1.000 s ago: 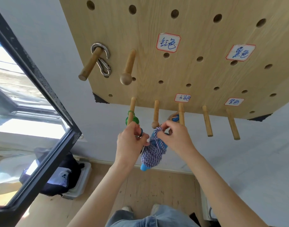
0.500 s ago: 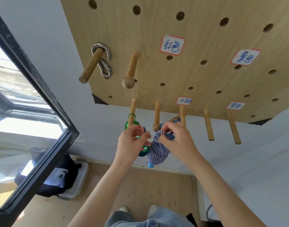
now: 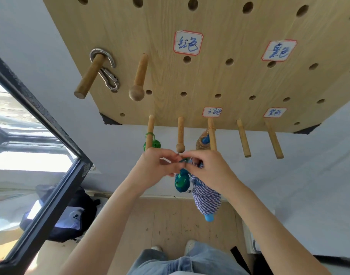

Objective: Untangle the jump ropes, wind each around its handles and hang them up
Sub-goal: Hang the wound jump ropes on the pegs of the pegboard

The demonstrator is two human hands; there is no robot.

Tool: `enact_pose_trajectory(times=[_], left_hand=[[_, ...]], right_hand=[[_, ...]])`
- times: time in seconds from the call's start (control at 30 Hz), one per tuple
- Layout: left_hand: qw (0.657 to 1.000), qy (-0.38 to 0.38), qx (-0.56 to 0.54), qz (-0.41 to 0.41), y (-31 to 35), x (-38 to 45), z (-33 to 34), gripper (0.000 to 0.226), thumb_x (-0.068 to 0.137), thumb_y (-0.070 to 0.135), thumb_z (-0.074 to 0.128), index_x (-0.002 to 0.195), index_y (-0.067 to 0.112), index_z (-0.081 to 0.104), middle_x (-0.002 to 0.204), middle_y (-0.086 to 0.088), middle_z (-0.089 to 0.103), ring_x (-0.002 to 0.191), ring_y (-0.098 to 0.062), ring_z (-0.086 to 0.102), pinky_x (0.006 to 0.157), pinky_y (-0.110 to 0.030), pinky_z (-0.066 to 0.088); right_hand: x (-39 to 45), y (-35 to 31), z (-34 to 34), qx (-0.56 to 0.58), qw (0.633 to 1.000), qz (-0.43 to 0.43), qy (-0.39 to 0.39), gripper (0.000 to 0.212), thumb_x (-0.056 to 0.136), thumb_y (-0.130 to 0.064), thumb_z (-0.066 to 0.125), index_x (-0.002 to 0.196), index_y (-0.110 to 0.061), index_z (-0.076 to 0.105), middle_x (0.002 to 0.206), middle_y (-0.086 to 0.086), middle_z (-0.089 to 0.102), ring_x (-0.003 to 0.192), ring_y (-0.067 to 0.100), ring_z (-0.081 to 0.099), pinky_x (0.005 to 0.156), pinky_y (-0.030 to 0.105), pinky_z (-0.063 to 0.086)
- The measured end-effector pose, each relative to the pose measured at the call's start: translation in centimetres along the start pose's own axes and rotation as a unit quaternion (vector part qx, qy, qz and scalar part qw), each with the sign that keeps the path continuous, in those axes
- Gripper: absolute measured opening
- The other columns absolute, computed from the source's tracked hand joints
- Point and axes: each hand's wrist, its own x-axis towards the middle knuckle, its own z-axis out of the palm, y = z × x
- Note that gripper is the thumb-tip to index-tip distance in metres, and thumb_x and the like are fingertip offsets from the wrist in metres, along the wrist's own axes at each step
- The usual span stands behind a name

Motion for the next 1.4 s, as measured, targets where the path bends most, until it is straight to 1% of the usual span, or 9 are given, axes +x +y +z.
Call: enact_pose_trajectory(times=[0.1,0.3,0.4,0.6,0.87,1.1,1.27,1.33,1.4], left_hand=[[0.999,0.047,-0.023,-0.013,0.0,0.4,-0.1,0.006,0.076,0.009,0.073,0.081,0.008,0.070,0.071,0.000,0.067,0.062,-0.009,0.065,0.063,-0.016,0.053],[0.983,0.159,0.083,-0.027,-0.2,1.2,0.2,0.010,0.078,0.019,0.072,0.072,0.015,0.064,0.063,0.009,0.063,0.045,0.008,0.058,0.044,-0.004,0.043],[0.974,0.182,0.126,-0.036,-0.2,1.9,0.6,0.014,0.082,0.024,0.068,0.072,0.019,0.059,0.064,0.010,0.062,0.042,0.003,0.058,0.045,-0.008,0.047],[0.974,0.190,0.116,-0.027,-0.1,3.0,1.1,0.012,0.088,0.009,0.059,0.077,0.014,0.058,0.072,0.004,0.060,0.050,0.003,0.057,0.047,-0.006,0.046],[0.961,0.184,0.203,-0.031,0.6,4.9,0.9,0.016,0.091,0.012,0.050,0.090,0.007,0.066,0.091,-0.012,0.067,0.084,-0.027,0.063,0.078,-0.037,0.051],[0.952,0.222,0.208,-0.021,1.2,5.4,-0.4,0.028,0.095,0.019,0.045,0.088,0.000,0.064,0.083,-0.015,0.069,0.077,-0.033,0.063,0.069,-0.037,0.050],[0.944,0.234,0.234,0.000,0.1,1.6,-0.6,0.026,0.093,0.027,0.048,0.079,0.011,0.064,0.069,-0.002,0.066,0.057,-0.019,0.058,0.051,-0.024,0.041],[0.943,0.240,0.229,-0.013,-0.4,0.3,-1.0,0.025,0.091,0.030,0.049,0.079,0.016,0.065,0.066,0.002,0.065,0.058,-0.018,0.058,0.049,-0.025,0.038],[0.948,0.242,0.203,-0.036,-1.1,-0.3,-2.0,0.025,0.091,0.037,0.049,0.080,0.019,0.062,0.057,0.005,0.061,0.054,-0.015,0.057,0.048,-0.024,0.038]], right_hand=[[0.9,-0.3,0.0,-0.030,0.999,0.003,0.015,0.016,0.084,-0.026,0.064,0.098,-0.023,0.072,0.076,-0.003,0.067,0.069,0.009,0.056,0.065,0.032,0.046],[1.6,-0.5,0.3,-0.029,0.998,0.046,0.043,0.016,0.086,-0.027,0.062,0.091,-0.014,0.071,0.059,-0.019,0.048,0.056,-0.001,0.045,0.053,0.013,0.029],[2.2,-1.1,0.9,-0.052,0.995,0.067,0.060,0.020,0.091,-0.027,0.055,0.091,-0.012,0.069,0.065,-0.009,0.053,0.059,0.004,0.046,0.051,0.015,0.029],[3.0,-1.8,1.1,-0.158,0.978,0.131,0.051,0.022,0.096,-0.023,0.046,0.093,-0.009,0.063,0.077,0.003,0.058,0.069,0.017,0.050,0.055,0.025,0.032],[6.6,-2.1,-1.2,-0.172,0.969,0.174,-0.028,0.022,0.094,-0.018,0.047,0.090,-0.009,0.067,0.078,0.008,0.056,0.078,0.025,0.051,0.065,0.030,0.034],[10.7,-1.8,-1.7,-0.189,0.961,0.186,0.078,0.026,0.092,-0.025,0.051,0.072,-0.011,0.056,0.071,0.008,0.052,0.070,0.028,0.051,0.056,0.030,0.034],[9.7,-1.9,-1.7,-0.145,0.974,0.165,0.051,0.021,0.090,-0.026,0.056,0.087,-0.005,0.061,0.079,0.010,0.057,0.081,0.029,0.056,0.066,0.035,0.043],[8.0,-1.8,-1.9,-0.109,0.984,0.129,0.063,0.016,0.087,-0.021,0.060,0.099,-0.012,0.056,0.080,0.001,0.055,0.086,0.024,0.054,0.071,0.036,0.044],[6.0,-1.9,-2.0,-0.087,0.989,0.093,0.080,0.013,0.086,-0.014,0.059,0.095,-0.021,0.052,0.067,-0.008,0.048,0.074,0.016,0.051,0.063,0.031,0.040]])
